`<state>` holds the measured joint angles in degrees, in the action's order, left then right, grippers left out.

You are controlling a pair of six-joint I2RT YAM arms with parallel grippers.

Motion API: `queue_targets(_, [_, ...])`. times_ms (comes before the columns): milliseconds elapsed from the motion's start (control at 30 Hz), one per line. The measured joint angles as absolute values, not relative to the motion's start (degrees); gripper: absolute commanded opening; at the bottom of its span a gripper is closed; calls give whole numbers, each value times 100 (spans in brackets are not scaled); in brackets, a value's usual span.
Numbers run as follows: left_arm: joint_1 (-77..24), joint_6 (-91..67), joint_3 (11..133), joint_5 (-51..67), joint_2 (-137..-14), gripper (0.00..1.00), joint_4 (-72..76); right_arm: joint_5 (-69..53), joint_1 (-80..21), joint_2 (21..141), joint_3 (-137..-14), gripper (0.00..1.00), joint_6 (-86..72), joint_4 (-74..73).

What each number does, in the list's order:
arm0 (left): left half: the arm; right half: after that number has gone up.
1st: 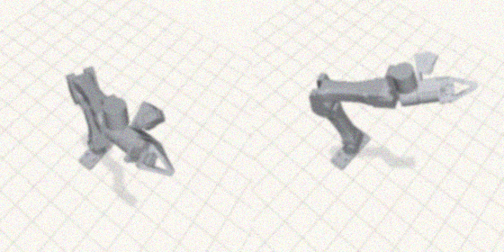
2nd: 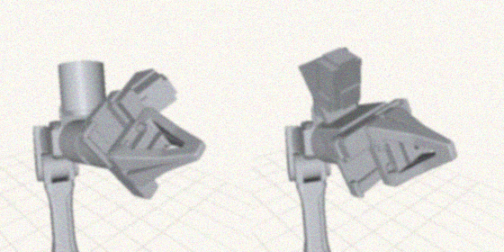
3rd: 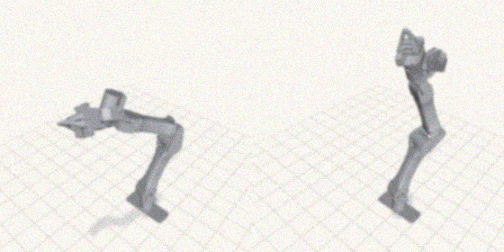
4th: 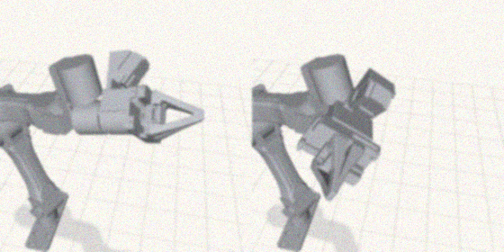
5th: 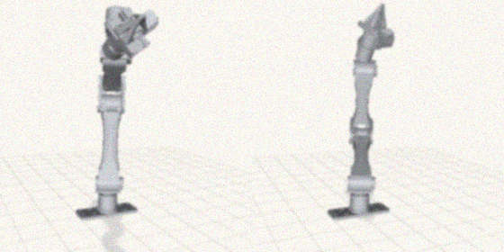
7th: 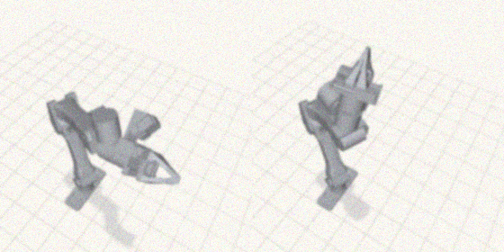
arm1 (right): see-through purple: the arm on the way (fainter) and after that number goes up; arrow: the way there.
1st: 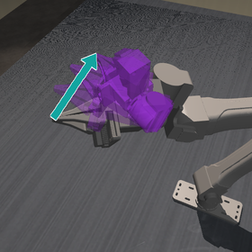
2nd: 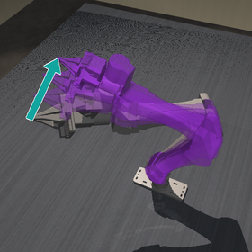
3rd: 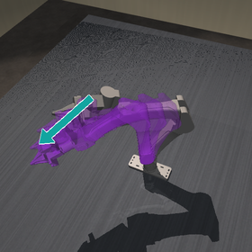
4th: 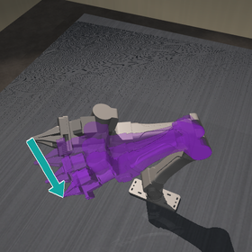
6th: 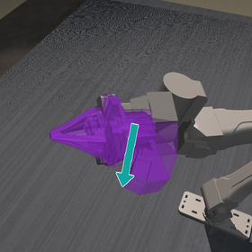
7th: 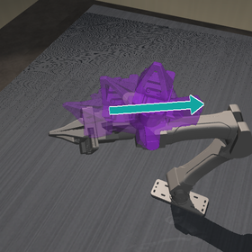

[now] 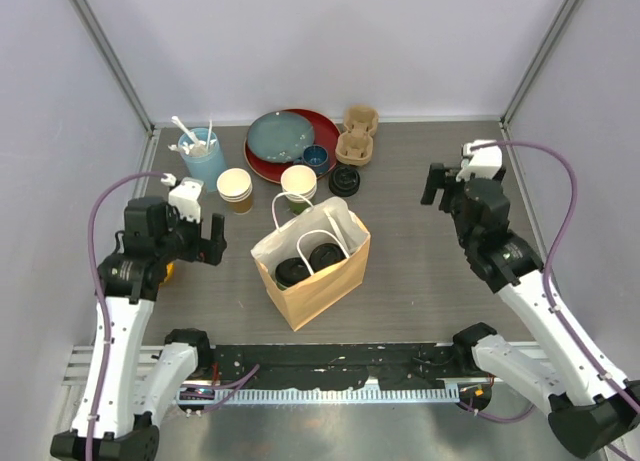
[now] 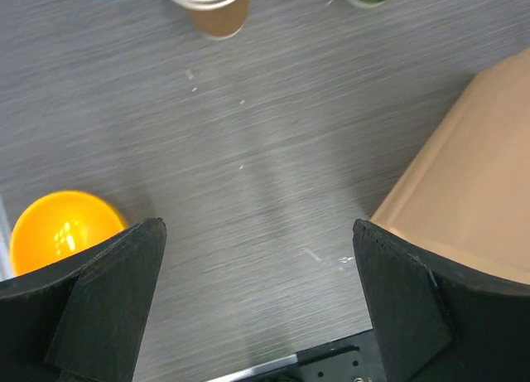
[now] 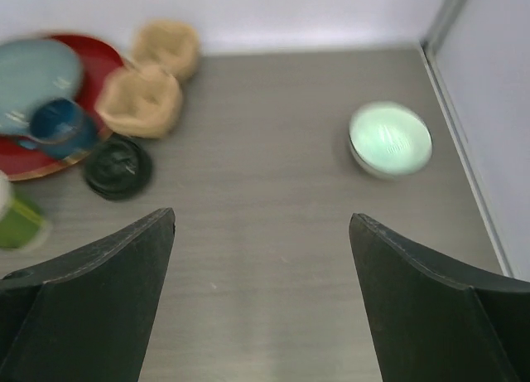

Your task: Pack the takeout coffee

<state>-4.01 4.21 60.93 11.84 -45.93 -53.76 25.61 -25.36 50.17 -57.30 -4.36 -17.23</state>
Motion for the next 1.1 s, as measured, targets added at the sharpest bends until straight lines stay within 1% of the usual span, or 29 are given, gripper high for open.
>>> queue_targets(100, [-395, 528, 5559, 779, -4200, 100, -5234, 2808, -2261, 4644, -4517, 92, -552, -1404])
queue_targets(267, [-279, 692, 4718, 255, -3977, 100, -4584, 3096, -2226, 3986, -2624, 92, -633, -674])
queue_targets(467, [-250, 784, 3673, -200, -4357, 100, -3341, 3164, -2226, 3948, -1592, 92, -823, 416])
queue_targets(667, [-246, 425, 3079, -307, -4901, 100, -1984, 3448, -2226, 4049, -1286, 91, -1041, 1092])
queue_targets(833, [-242, 207, 2558, -454, -4917, 100, -1070, 4058, -2226, 4056, -1227, 91, -1387, 1549])
queue_targets(933, [-244, 178, 2259, -482, -4888, 100, -897, 4300, -2226, 4101, -1194, 92, -1577, 1752])
queue_targets(1100, [-233, 141, 2215, -587, -4888, 100, -696, 4469, -2226, 4165, -1181, 92, -1734, 1852])
